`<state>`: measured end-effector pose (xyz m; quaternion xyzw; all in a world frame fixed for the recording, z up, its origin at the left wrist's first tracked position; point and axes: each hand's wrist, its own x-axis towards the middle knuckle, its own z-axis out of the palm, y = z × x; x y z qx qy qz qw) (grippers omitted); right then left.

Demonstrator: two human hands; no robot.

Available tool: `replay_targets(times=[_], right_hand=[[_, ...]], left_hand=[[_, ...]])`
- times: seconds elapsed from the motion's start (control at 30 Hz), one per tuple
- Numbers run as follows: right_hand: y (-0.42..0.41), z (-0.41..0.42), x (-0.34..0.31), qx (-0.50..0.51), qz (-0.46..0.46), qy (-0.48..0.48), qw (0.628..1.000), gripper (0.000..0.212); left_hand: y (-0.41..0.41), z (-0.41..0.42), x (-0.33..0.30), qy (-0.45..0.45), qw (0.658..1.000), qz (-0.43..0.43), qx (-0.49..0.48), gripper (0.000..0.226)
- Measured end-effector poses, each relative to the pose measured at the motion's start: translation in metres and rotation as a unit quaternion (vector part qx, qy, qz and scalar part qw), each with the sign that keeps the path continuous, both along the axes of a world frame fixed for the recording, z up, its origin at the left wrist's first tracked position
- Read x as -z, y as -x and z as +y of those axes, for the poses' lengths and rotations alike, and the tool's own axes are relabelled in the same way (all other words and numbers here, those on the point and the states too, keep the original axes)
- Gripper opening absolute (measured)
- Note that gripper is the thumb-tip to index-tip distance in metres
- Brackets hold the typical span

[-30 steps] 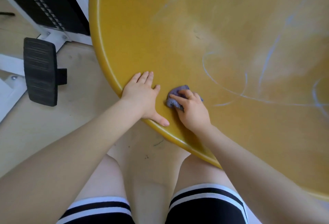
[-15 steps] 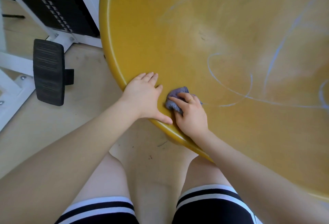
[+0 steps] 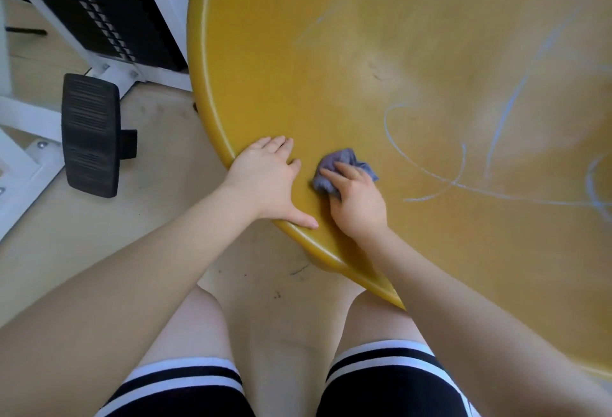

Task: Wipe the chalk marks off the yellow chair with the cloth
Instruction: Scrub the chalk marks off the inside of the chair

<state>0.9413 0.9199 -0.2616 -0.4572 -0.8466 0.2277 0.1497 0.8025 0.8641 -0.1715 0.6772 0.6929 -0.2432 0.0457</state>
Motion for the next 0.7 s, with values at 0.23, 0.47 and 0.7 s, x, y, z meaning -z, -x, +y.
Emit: replay_targets(times=[0.23, 0.47, 0.7], right_hand=[[-0.03, -0.035, -0.005, -0.064, 0.046, 0.012, 0.997, 0.039], [0.002, 0.06, 0.019, 0.028, -0.064, -0.021, 0.997, 0.041], [-0.018, 0.018, 0.008, 0.01, -0.056, -0.014, 0.998, 0.041]], left_hand=[[-0.002, 0.001, -0.003, 0.023, 1.0, 0.006, -0.001, 0.123], [-0.003, 0.005, 0.005, 0.038, 0.999, 0.016, -0.007, 0.123], [-0.008, 0.01, 0.006, 0.047, 0.999, 0.02, -0.021, 0.121]])
